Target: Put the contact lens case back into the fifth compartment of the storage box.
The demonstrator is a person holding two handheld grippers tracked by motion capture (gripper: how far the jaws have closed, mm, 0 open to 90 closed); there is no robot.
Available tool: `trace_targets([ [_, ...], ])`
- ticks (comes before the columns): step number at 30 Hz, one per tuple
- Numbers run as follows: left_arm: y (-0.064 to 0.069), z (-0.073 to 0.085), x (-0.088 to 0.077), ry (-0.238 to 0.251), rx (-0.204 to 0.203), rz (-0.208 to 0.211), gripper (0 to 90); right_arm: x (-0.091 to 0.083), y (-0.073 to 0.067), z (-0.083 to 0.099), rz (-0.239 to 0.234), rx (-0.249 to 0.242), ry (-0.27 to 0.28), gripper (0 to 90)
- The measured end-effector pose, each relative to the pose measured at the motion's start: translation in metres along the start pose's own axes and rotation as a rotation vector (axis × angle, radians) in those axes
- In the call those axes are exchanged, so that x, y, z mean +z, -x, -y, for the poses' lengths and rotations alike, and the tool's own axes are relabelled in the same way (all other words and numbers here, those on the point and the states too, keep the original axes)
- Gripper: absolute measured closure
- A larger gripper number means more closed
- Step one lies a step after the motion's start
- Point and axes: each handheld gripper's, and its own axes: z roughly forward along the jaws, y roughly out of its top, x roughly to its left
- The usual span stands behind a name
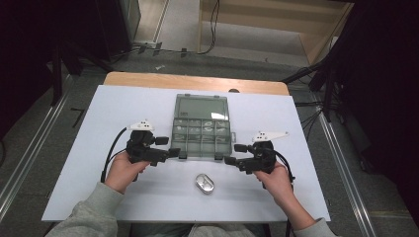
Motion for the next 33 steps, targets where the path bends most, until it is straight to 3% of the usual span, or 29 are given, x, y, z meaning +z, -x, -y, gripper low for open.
trace_targets([
  [33, 0.017, 0.033, -0.024, -0.013, 0.034, 0.021, 25.0, -0.003, -0.022, 0.029, -0.043, -0.005, -0.046, 24.0],
])
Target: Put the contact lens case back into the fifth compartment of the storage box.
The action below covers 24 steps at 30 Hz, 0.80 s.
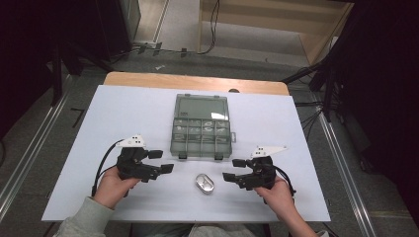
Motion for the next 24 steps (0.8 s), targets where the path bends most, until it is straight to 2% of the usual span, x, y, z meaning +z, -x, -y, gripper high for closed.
trace_targets([
  [10, 0.002, 0.010, -0.008, -0.005, -0.007, -0.009, 25.0, 0.003, -0.004, 0.001, -0.011, -0.013, -0.012, 24.0],
  [24, 0.002, 0.022, -0.018, -0.005, -0.020, -0.046, 25.0, 0.015, -0.007, -0.007, -0.039, -0.039, -0.032, 23.9],
])
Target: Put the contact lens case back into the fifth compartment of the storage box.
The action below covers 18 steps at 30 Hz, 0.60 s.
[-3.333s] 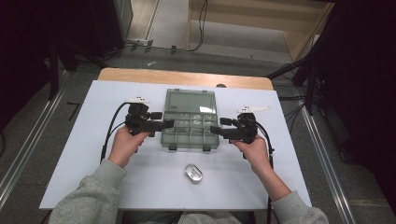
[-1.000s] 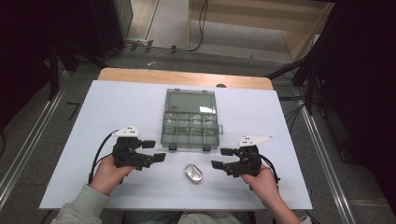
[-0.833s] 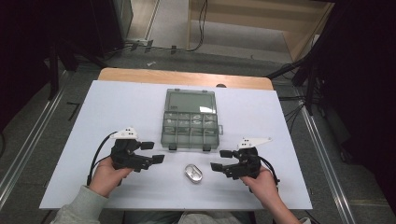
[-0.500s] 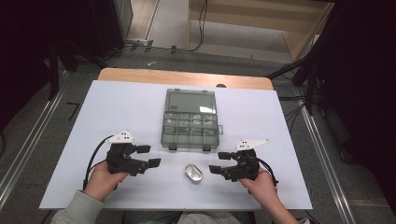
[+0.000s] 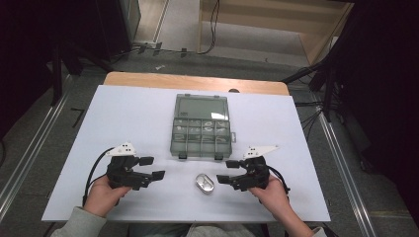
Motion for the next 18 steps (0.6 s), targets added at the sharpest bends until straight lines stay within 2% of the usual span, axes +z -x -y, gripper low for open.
trace_targets([
  [7, 0.001, 0.005, -0.005, -0.001, -0.009, -0.018, 25.1, 0.009, -0.002, -0.004, -0.004, -0.031, -0.026, 23.9],
  [12, 0.000, 0.009, -0.008, 0.003, -0.016, -0.028, 25.1, 0.015, -0.003, -0.007, -0.017, -0.026, -0.030, 23.5],
  [18, -0.001, 0.011, -0.010, 0.007, -0.020, -0.036, 25.1, 0.022, -0.007, -0.009, -0.007, -0.050, -0.049, 22.7],
])
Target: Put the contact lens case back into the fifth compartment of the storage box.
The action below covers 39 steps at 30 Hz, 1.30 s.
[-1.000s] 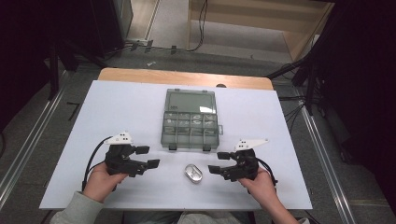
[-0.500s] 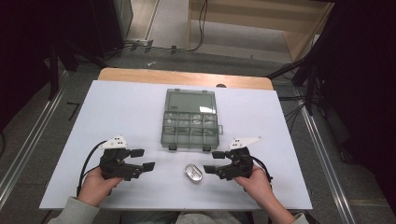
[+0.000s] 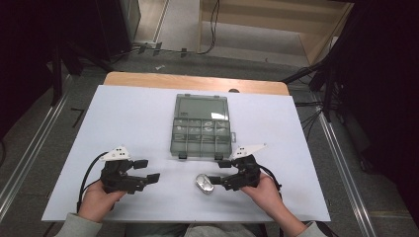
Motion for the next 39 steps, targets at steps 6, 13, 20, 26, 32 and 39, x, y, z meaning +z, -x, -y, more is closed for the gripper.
trace_targets([
  [6, -0.001, 0.000, 0.001, -0.002, 0.001, -0.002, 25.0, 0.004, -0.002, -0.002, 0.026, 0.014, -0.004, 21.0],
  [13, -0.002, -0.001, 0.001, -0.004, 0.000, 0.002, 25.0, 0.009, -0.009, -0.004, 0.057, 0.007, -0.031, 20.9],
  [20, -0.002, -0.001, 0.002, -0.006, 0.003, 0.001, 25.0, 0.019, -0.012, -0.003, 0.089, 0.012, -0.068, 21.7],
  [26, -0.003, -0.001, 0.001, -0.002, -0.001, -0.001, 25.1, 0.027, -0.016, -0.002, 0.099, -0.002, -0.090, 22.6],
  [32, -0.004, -0.001, 0.001, -0.006, -0.002, -0.002, 25.0, 0.032, -0.018, -0.001, 0.112, -0.005, -0.109, 24.1],
  [39, -0.004, -0.001, 0.001, -0.006, -0.001, -0.003, 25.1, 0.039, -0.022, 0.000, 0.114, -0.019, -0.130, 25.2],
])
